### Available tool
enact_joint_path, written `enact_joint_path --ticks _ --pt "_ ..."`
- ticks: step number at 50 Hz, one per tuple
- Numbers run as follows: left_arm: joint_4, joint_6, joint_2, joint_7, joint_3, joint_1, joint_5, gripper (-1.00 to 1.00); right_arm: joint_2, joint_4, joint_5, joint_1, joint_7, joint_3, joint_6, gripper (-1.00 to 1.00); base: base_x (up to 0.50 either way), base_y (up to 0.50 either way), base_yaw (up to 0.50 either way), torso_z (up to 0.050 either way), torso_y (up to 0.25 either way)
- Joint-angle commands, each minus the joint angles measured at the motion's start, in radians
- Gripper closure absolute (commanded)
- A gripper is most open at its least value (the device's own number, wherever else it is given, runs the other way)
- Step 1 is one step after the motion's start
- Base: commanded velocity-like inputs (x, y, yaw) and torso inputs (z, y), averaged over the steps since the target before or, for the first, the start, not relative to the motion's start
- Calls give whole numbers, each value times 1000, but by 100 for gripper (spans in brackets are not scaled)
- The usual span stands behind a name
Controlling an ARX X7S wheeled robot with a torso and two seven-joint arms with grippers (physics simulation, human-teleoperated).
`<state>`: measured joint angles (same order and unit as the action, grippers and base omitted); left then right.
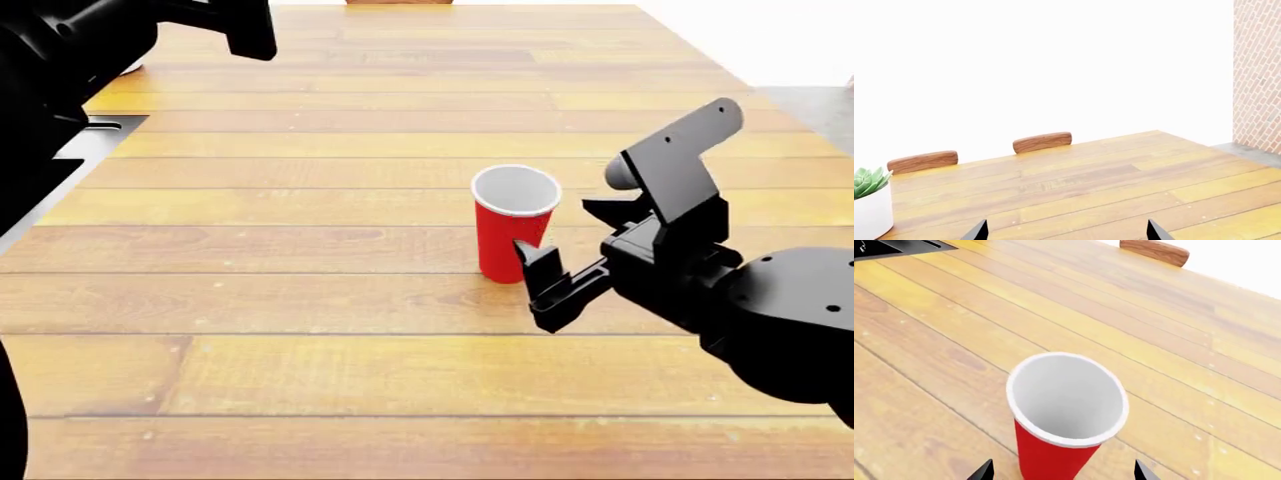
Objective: Pick the cup and kettle non electric and place them in the sink. Then turn on the water.
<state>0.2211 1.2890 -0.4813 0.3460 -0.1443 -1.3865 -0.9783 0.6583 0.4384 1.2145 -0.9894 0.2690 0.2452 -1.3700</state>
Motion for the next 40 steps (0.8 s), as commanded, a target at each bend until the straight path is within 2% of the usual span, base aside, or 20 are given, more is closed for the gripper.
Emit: enact_joint_path --ticks 1,40 --pt "-4 -1 -2 3 -5 -5 -4 -100 -3 -26 -41 20 -15 39 34 -100 0 0 0 0 0" --pt "-10 -29 -10 6 -19 15 -13 -100 -73 -148 -167 35 -53 134 165 -100 0 0 0 0 0"
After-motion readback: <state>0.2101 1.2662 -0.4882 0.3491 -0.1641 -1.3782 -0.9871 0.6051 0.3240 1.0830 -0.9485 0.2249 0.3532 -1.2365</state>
